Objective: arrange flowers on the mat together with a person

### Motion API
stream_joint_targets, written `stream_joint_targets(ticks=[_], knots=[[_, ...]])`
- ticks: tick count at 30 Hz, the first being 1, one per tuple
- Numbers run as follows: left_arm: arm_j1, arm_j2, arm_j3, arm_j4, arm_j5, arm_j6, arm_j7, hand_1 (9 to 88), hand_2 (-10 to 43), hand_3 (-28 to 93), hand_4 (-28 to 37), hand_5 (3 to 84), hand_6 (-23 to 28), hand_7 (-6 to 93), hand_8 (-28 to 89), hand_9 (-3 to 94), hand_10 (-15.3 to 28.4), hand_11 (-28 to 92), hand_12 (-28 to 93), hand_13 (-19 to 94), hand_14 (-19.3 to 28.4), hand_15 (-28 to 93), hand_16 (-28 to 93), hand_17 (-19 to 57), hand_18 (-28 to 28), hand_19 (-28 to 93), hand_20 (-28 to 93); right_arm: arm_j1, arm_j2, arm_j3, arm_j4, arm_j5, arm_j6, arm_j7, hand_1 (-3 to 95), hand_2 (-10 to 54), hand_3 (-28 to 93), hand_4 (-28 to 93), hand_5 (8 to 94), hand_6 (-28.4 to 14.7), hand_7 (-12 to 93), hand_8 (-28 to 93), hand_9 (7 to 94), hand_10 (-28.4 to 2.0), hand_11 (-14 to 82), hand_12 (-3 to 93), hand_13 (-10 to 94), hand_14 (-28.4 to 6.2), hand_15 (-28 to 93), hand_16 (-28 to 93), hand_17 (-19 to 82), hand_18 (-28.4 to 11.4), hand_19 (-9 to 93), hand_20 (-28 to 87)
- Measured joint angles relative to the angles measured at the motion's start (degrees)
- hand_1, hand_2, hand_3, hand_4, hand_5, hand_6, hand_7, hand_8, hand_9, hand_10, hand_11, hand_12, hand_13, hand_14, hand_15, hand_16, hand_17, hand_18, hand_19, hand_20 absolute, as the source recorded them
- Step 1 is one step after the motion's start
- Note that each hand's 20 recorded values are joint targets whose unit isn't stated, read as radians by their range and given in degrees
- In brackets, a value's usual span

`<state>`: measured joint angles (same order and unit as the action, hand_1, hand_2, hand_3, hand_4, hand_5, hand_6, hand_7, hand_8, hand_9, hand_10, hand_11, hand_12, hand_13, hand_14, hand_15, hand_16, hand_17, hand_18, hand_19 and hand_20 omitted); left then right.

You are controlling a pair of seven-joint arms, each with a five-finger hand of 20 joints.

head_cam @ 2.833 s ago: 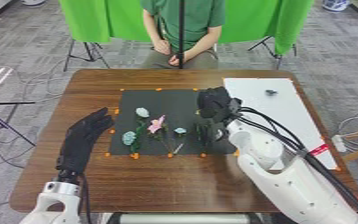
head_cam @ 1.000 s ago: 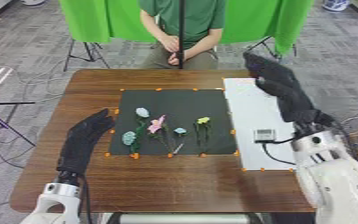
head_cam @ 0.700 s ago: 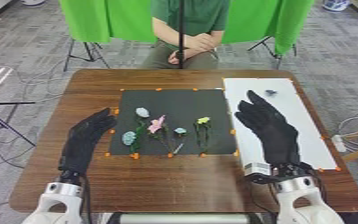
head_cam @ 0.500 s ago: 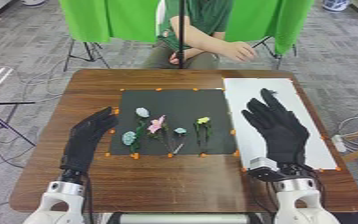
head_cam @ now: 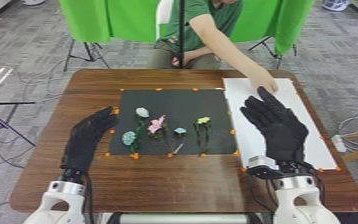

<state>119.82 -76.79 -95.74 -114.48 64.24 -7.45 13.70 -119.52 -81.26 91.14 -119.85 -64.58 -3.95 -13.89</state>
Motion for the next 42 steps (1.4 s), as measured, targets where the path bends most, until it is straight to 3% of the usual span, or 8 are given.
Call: stream_joint_targets(ticks=[42], knots=[[0.0, -0.71, -0.11, 0.21, -0.55, -0.24, -0.11, 20.0, -4.1, 70, -24.4, 45.0, 4.8, 11.5, -5, 42.6, 13.0, 16, 16, 33, 18.5, 15, 6, 2.6, 14.6, 9, 16, -0.5, 0.1, -0.2, 0.1, 0.0, -0.1, 1.5, 3.3, 3.9, 80, -17, 47.4, -1.5, 10, -8, 47.6, -14.6, 6.0, 14.4, 36, -12.7, 12, 18, 20, -14.4, 5, 29]])
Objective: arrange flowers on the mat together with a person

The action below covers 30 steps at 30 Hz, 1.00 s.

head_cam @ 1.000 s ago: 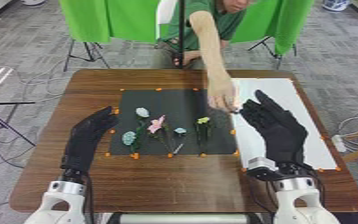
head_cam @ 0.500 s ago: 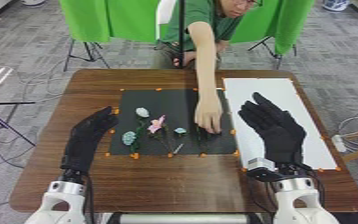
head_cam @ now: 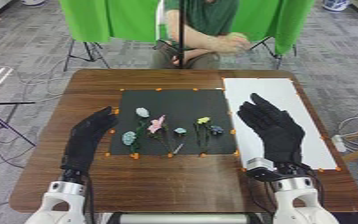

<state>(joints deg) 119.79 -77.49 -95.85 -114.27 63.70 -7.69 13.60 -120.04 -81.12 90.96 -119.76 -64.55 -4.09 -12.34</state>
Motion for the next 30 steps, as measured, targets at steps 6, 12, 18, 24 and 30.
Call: stream_joint_targets(ticks=[6, 12, 18, 24, 30], knots=[[-0.2, 0.00, -0.02, 0.09, 0.02, -0.23, 0.00, 20.1, -4.0, 70, -24.4, 45.0, 4.8, 11.4, -5, 42.7, 13.0, 16, 16, 33, 18.4, 15, 6, 2.6, 14.6, 9, 16, 0.0, 0.0, 0.0, 0.0, 0.0, -0.1, -0.1, 3.3, 3.9, 80, -17, 47.7, -1.5, 10, -8, 48.0, -14.6, 6.1, 14.5, 36, -12.7, 12, 18, 20, -14.4, 5, 29], [-0.2, -0.02, -0.03, 0.10, 0.03, -0.28, 0.03, 20.1, -4.0, 70, -24.3, 45.0, 4.8, 11.4, -5, 42.6, 13.0, 15, 16, 33, 18.4, 15, 6, 2.6, 14.6, 9, 16, -0.1, 0.0, 0.0, 0.0, 0.0, -0.2, -0.1, 3.3, 3.9, 80, -17, 47.9, -1.6, 10, -8, 48.3, -14.7, 6.1, 14.6, 36, -12.7, 12, 19, 20, -14.5, 5, 29], [-0.1, -0.02, -0.04, 0.10, 0.02, -0.28, 0.03, 20.1, -4.1, 70, -24.4, 45.0, 4.8, 11.4, -5, 42.6, 12.9, 15, 16, 33, 18.4, 15, 6, 2.6, 14.6, 9, 16, -0.2, 0.0, 0.0, 0.0, 0.0, -0.3, -0.1, 3.5, 3.9, 80, -17, 48.0, -1.5, 10, -8, 48.8, -14.7, 6.2, 14.5, 36, -12.8, 12, 19, 20, -14.5, 5, 29], [-0.2, 0.00, -0.03, 0.17, 0.02, -0.34, 0.03, 20.1, -4.0, 70, -24.4, 45.1, 4.9, 11.4, -5, 42.6, 13.0, 15, 16, 33, 18.4, 15, 6, 2.8, 14.6, 9, 16, -0.2, 0.0, 0.1, 0.1, 0.0, -1.2, 0.1, 3.5, 4.0, 80, -17, 48.2, -1.5, 10, -8, 47.1, -14.4, 5.7, 14.2, 36, -12.9, 12, 18, 20, -14.5, 5, 29], [-0.2, -0.01, -0.22, 0.17, 0.02, -0.96, 0.03, 20.5, -3.8, 69, -24.3, 45.2, 5.3, 10.9, -4, 42.6, 13.4, 15, 16, 34, 19.1, 16, 5, 6.2, 14.7, 13, 19, -0.2, 0.0, 0.4, 0.1, -0.2, -2.6, 0.6, 3.6, 4.0, 80, -17, 48.2, -1.4, 10, -8, 47.2, -14.5, 5.9, 14.2, 36, -12.9, 12, 18, 20, -14.6, 5, 29]])
